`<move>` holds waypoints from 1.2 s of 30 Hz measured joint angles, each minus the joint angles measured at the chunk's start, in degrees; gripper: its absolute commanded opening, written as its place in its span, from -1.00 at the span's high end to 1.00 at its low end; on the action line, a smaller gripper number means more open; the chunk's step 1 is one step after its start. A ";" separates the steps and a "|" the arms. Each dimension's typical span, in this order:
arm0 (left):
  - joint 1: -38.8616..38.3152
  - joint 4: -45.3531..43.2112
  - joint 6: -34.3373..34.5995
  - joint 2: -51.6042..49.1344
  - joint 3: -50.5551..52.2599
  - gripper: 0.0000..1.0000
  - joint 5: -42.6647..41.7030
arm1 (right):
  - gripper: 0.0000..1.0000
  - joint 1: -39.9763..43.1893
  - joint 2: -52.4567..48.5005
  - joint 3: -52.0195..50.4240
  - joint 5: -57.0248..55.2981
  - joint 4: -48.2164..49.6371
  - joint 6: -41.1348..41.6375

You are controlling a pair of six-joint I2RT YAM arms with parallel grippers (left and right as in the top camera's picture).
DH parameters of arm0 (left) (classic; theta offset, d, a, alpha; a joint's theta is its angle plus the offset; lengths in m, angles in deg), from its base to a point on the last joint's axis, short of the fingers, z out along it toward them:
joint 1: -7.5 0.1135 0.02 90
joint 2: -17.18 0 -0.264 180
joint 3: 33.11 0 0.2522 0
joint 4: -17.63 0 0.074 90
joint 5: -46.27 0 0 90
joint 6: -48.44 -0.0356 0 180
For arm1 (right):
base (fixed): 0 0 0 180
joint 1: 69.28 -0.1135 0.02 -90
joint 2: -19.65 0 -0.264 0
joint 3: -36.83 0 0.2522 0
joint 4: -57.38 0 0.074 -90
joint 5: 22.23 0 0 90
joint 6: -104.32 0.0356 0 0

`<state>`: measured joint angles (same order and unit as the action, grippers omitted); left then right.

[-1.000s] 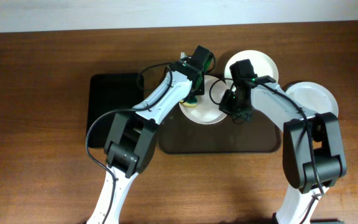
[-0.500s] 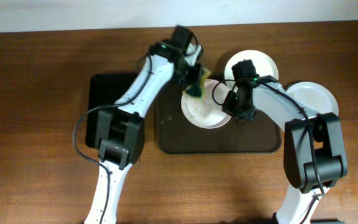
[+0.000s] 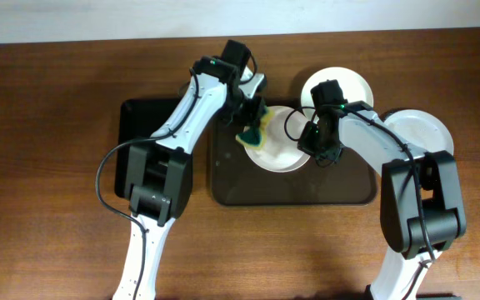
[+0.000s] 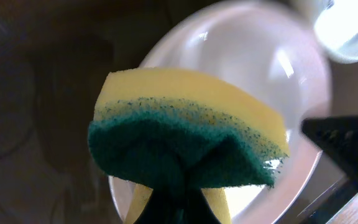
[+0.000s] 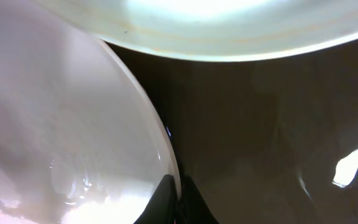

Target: Clean dirty plates on tray and stack at the side

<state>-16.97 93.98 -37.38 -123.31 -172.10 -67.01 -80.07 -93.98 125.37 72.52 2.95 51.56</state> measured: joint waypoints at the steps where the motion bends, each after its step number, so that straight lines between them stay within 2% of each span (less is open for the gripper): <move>1: -0.31 -0.24 -0.11 0.00 1.09 1.00 -0.02 | 0.92 0.00 0.00 0.00 0.02 0.07 0.00; 7: -3.28 -7.61 1.03 0.00 7.32 1.00 -0.94 | 0.92 -0.02 0.00 0.00 -0.02 0.20 -0.17; 13: -4.81 -10.45 15.87 0.90 9.42 1.00 3.96 | 0.92 0.07 0.00 0.00 -0.28 0.17 -0.44; 17: -4.98 -8.90 19.67 0.96 7.69 1.00 7.19 | 0.92 0.07 0.00 0.00 -0.26 0.20 -0.44; 20: -3.56 -4.85 20.55 -0.20 2.38 1.00 11.41 | 0.92 0.04 0.00 0.00 0.09 0.44 -1.05; 26: 3.39 8.52 16.52 -1.88 -19.17 1.00 16.94 | 0.92 0.07 0.00 0.00 1.53 1.01 -3.58; 29: 5.75 15.50 15.34 -1.81 -28.35 1.00 17.77 | 0.92 0.11 -0.02 -0.04 5.07 1.07 -8.39; 33: 6.67 19.93 13.31 -1.79 -35.21 1.00 17.77 | 0.92 0.09 0.81 -0.22 7.52 -0.61 -13.05; 36: 6.88 20.68 12.26 -1.79 -36.26 1.00 17.79 | 0.92 -0.20 6.99 -0.87 6.34 -2.54 -14.73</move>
<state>-10.08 114.66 -25.12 -125.10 -208.36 -49.22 -80.26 -86.98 124.50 78.86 0.42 36.83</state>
